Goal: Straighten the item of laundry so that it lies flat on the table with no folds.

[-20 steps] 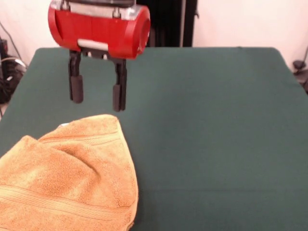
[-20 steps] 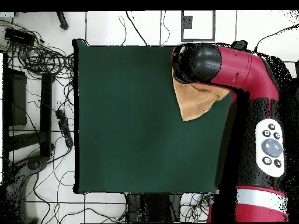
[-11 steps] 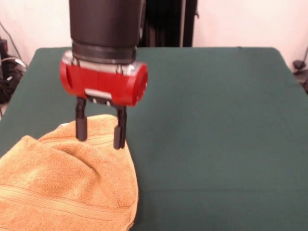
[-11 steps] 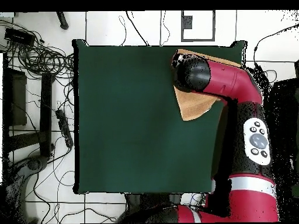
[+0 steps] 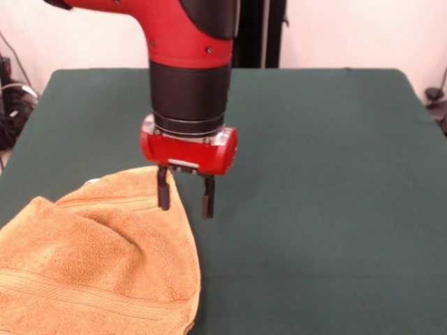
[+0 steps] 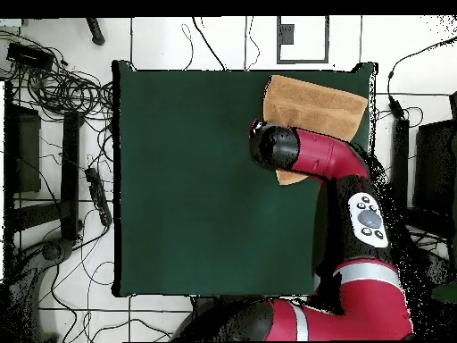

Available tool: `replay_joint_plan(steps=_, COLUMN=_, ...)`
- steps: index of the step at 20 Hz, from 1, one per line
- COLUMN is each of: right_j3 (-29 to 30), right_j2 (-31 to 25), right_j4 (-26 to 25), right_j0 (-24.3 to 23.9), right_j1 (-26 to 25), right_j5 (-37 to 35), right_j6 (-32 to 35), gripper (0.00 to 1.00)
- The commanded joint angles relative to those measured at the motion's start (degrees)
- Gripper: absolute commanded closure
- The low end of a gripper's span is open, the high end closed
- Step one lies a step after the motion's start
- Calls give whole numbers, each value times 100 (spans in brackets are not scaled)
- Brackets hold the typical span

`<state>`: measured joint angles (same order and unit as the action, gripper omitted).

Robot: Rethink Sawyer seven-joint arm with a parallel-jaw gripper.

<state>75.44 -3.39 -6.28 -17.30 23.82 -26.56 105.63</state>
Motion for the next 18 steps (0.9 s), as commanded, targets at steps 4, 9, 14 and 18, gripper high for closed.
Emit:
replay_joint_plan(steps=4, right_j3=1503, right_j2=-87, right_j4=190, right_j0=-53, right_j1=-61, right_j5=383, right_j6=1167, gripper=0)
replay_joint_plan(steps=9, right_j3=1383, right_j2=-79, right_j4=188, right_j0=-242, right_j1=-89, right_j5=296, right_j6=958, gripper=0)
replay_joint_plan(steps=14, right_j3=1187, right_j2=-22, right_j4=112, right_j0=-446, right_j1=-38, right_j5=133, right_j6=756, gripper=0)
replay_joint_plan(steps=18, right_j3=1081, right_j2=-48, right_j4=-1, right_j0=-739, right_j1=158, right_j5=-126, right_j6=414, gripper=0)
